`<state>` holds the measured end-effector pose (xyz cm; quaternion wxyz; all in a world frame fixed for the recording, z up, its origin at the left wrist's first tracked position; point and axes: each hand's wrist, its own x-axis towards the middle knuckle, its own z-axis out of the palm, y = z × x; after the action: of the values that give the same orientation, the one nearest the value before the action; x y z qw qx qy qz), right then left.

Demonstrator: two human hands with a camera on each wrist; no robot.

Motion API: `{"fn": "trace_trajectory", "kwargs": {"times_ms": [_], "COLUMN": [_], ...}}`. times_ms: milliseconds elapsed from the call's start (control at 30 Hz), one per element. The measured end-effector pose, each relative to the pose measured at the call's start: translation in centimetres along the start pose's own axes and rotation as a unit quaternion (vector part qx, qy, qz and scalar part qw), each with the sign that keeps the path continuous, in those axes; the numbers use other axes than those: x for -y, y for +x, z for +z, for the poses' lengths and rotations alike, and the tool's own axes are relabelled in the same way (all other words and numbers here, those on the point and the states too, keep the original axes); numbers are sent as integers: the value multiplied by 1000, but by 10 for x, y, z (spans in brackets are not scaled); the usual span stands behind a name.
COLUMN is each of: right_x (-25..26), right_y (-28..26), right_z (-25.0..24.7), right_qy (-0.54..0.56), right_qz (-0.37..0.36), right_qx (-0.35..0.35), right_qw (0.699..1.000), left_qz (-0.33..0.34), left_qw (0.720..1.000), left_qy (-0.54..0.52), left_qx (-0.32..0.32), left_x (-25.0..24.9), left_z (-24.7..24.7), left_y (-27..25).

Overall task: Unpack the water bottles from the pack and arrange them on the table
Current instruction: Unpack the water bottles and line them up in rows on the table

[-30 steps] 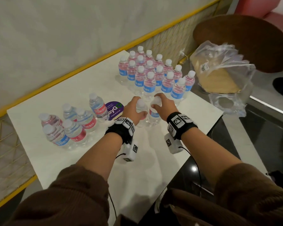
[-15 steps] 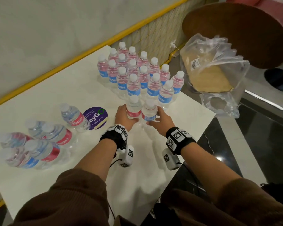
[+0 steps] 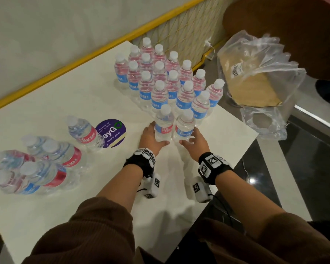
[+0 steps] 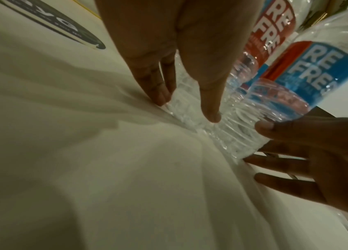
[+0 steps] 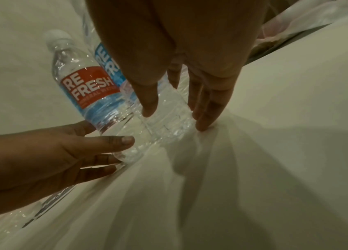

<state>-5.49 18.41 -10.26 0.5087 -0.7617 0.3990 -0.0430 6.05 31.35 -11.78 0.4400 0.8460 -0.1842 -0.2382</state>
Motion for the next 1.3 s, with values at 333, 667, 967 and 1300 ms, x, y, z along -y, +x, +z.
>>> {"fn": "trace_trajectory", "kwargs": {"times_ms": [333,667,967,1300], "right_x": [-10,-12,-9,-7], "right_y": [5,7,7,12], "right_z": [7,10,15,21], "right_qy": [3,18,28,44], "right_qz": [11,21,43,64], "right_qx": [-8,-52,-87,-111], "right_qw": [1000,998,995,991], "left_qz": [6,-2,-2,-22], "left_qw": [999,1000,999,998], "left_qy": [-3,-9,-35,-56], "left_qx": [36,13,-19,-34], "left_x": [5,1,2,-4], "left_z": [0,9,17,22], "left_y": [6,20,24,31]}}
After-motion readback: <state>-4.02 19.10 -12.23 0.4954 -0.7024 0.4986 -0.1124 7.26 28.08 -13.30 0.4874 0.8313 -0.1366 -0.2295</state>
